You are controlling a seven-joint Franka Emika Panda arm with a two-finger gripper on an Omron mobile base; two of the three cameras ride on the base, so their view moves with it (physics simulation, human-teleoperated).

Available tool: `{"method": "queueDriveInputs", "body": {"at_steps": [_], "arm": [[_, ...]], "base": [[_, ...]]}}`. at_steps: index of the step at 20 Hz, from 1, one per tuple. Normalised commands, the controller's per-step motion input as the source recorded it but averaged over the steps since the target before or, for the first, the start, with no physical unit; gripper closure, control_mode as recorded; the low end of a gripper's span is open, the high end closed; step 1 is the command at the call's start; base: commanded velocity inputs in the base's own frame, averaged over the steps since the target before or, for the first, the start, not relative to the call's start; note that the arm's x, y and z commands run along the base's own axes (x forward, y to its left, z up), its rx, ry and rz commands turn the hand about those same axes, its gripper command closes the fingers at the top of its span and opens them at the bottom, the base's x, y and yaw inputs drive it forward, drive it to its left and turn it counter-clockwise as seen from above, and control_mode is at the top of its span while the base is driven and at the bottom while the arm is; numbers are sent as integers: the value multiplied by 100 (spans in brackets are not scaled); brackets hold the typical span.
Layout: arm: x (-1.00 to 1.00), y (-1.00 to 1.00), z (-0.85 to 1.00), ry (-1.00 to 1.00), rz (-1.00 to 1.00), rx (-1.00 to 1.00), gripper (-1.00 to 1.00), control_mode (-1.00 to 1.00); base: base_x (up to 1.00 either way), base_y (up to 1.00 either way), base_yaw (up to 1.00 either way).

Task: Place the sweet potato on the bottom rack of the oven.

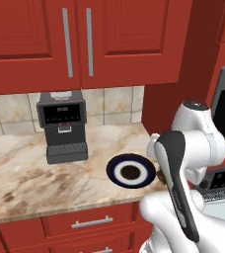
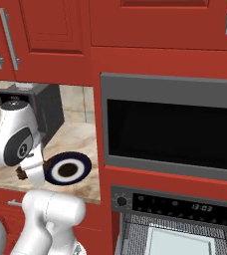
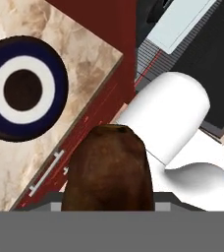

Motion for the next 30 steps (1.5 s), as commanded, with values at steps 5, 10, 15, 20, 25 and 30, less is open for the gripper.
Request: {"method": "queueDriveInputs", "body": {"at_steps": [5, 10, 15, 20, 25, 30], "arm": [[0, 0, 0, 0, 0, 0, 100, 100], [0, 0, 0, 0, 0, 0, 100, 100], [0, 0, 0, 0, 0, 0, 100, 100], [0, 0, 0, 0, 0, 0, 100, 100], [0, 0, 0, 0, 0, 0, 100, 100], [0, 0, 0, 0, 0, 0, 100, 100]], "base": [[-85, 50, -44], [-83, 51, -65], [-58, 16, -67], [-3, 22, -70], [28, 20, -51], [37, 47, -56]]}}
